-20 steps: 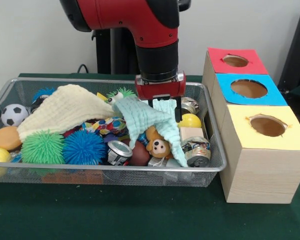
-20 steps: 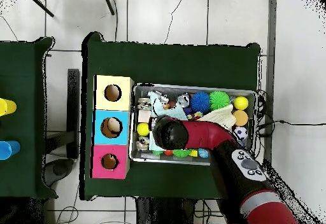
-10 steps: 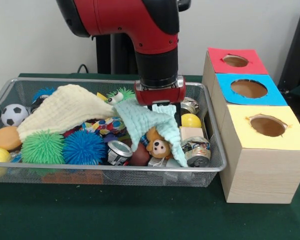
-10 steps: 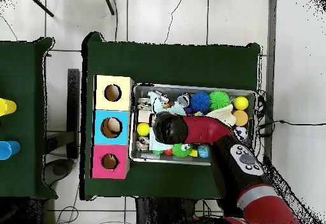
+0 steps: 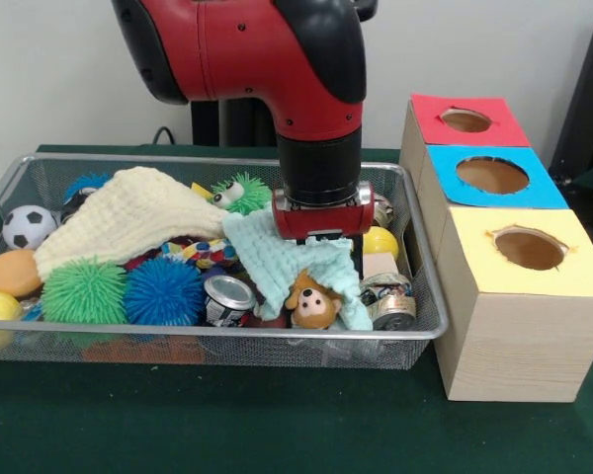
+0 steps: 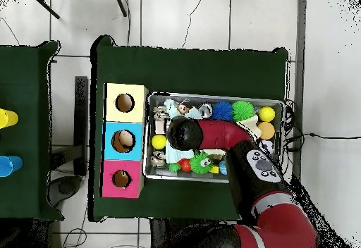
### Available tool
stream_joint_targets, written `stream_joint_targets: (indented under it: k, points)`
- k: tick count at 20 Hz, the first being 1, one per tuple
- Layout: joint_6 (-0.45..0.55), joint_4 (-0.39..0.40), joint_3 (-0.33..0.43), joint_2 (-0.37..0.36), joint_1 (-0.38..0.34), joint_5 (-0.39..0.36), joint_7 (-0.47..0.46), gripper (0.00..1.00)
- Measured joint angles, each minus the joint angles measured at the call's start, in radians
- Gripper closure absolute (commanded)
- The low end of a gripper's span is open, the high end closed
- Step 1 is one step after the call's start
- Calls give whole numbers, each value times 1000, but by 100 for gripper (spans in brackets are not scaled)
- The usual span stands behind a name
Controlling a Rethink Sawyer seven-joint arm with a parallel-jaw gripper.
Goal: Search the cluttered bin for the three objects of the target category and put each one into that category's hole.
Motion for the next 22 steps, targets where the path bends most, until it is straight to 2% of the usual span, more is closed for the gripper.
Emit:
stream_joint_targets:
  k: [1,10,22]
  points:
    - [8,-6,-1,2,4,0,0,100]
    - [8,-32,-4,28,12,0,0,100]
    - [12,-33,-2,13,4,3,0,100]
